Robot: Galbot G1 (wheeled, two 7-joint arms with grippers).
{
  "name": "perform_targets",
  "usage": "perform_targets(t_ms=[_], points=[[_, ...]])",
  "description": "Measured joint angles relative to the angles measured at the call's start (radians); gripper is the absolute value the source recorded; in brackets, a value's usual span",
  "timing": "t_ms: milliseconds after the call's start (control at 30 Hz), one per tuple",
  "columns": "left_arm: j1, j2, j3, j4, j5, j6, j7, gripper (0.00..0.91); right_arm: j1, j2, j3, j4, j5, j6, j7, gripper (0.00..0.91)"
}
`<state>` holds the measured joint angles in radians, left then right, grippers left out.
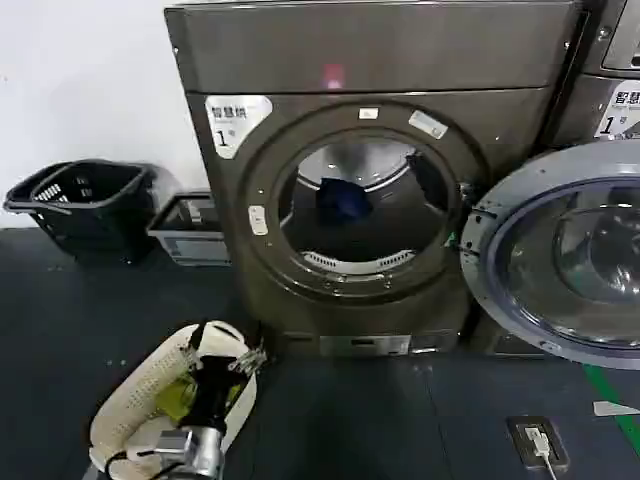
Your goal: Grasp the clothes from the dryer.
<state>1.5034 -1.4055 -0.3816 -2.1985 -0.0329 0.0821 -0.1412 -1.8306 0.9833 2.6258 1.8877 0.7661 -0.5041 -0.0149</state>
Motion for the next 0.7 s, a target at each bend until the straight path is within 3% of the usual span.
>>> perform_targets(t_ms=[700], points=[[0.011,-0.005,-0.003,-0.018,0.007,0.012,-0.011,0.907,0.013,-0.005,-0.018,-0.003,0.027,0.052,0.003,0.907]])
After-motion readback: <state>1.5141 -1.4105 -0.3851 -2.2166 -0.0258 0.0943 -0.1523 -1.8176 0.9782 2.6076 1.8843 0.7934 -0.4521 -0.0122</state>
